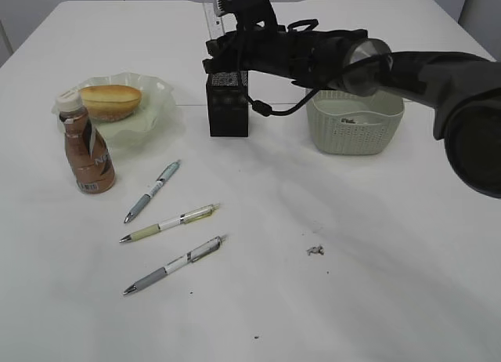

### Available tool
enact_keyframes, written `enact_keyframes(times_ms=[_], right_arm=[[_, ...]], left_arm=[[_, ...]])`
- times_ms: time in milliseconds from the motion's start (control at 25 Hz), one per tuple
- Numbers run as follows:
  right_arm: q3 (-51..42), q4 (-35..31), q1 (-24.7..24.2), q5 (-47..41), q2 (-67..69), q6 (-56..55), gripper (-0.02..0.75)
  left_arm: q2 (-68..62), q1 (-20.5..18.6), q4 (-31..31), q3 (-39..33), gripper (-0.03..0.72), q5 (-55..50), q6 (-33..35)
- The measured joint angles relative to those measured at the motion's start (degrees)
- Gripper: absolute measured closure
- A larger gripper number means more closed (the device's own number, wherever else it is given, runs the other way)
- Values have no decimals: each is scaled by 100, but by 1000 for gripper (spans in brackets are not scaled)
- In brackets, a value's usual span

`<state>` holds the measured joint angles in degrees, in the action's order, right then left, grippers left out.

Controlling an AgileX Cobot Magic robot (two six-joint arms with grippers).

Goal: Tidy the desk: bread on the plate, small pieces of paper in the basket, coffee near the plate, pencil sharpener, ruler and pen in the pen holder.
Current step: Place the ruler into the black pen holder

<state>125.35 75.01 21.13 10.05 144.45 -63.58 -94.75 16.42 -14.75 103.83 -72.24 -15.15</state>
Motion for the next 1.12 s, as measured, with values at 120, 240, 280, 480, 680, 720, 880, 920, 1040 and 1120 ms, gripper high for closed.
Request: enact_keyframes(times_ms=[120, 240, 280, 480, 680, 720, 880, 920, 1040, 1120], right_arm=[[0, 0, 0, -43, 35, 0, 479], [0, 0, 0, -70, 34, 0, 476], [0, 0, 0, -70, 34, 0, 471], [0, 0, 0, -60, 34, 0, 404], [0, 0, 0, -60, 34, 0, 350], [0, 34, 0, -60, 34, 0, 349], [0, 305, 0, -26, 34, 0, 345], [0, 401, 0, -26, 22, 0, 345], [0, 876, 0, -18, -34, 0, 345], [0, 1301, 0, 1, -86, 0, 345]], left_arm=[[0, 0, 0, 0, 398, 0, 0], [0, 0, 0, 0, 398, 0, 0], [0, 0, 0, 0, 398, 0, 0], [0, 0, 9, 0, 398, 0, 0], [0, 0, 14, 0, 398, 0, 0], [0, 0, 14, 0, 398, 0, 0], [0, 0, 23, 0, 398, 0, 0], [0, 0, 23, 0, 398, 0, 0], [0, 0, 23, 0, 398, 0, 0], [0, 0, 23, 0, 398, 0, 0]])
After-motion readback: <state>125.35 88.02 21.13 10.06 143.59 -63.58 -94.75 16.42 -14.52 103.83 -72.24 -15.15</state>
